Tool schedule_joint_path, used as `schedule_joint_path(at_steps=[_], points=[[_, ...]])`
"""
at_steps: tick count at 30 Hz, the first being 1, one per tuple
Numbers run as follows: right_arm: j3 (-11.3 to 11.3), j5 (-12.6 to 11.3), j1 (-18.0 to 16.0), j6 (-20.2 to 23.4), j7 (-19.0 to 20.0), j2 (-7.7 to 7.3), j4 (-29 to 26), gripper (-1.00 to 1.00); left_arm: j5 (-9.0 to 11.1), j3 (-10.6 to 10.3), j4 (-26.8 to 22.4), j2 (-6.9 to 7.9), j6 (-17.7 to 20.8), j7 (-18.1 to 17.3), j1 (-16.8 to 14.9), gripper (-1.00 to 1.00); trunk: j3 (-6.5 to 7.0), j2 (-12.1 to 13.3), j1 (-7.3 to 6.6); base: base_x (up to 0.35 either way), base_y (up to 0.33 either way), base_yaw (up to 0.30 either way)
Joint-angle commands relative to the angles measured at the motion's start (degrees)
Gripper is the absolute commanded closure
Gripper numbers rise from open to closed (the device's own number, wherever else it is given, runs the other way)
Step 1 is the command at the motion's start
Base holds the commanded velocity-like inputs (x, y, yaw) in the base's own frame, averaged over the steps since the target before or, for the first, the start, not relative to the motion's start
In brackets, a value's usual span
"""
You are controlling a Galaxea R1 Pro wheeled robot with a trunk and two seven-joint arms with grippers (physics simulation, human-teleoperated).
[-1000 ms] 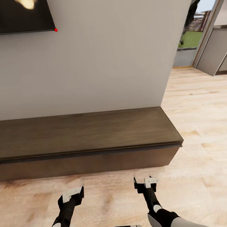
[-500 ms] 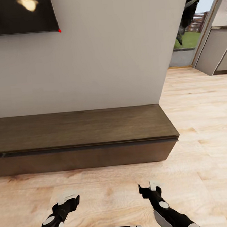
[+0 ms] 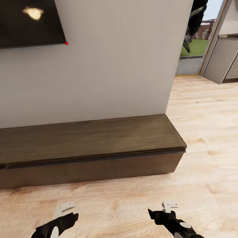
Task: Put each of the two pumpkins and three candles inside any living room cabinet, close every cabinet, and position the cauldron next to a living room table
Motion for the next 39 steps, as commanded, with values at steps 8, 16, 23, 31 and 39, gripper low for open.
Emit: schedule_joint_path(at_steps=[8,16,23,31,39], points=[[0.00,-0.04,0.03,-0.01,0.20,0.35,2.01,-1.00,0.00,0.01,-0.77,0.20,2.74,0.02,0.00,-1.00,1.44,3.22,-1.76,0.000,0.000,0.000],[0.16,0.03,0.03,-0.55,-0.05,0.90,3.28,-1.00,-0.05,-0.17,-1.08,0.16,3.66,0.02,0.00,-1.00,2.88,6.43,-3.52,0.000,0.000,0.000],[0.17,0.06,0.03,-0.67,-0.07,1.01,4.44,-1.00,-0.09,-0.33,-1.15,0.12,3.82,0.02,0.00,-1.00,4.13,9.24,-5.06,0.000,0.000,0.000],[0.18,0.06,0.03,-0.67,-0.07,1.02,4.61,-1.00,-0.12,-0.34,-1.16,0.16,3.99,0.02,0.00,-1.00,5.57,12.45,-6.81,0.000,0.000,0.000],[0.15,0.06,0.03,-0.56,-0.11,1.09,4.77,-1.00,-0.10,-0.34,-1.16,0.05,5.40,0.02,0.00,-1.00,7.01,15.66,-8.57,0.000,0.000,0.000]])
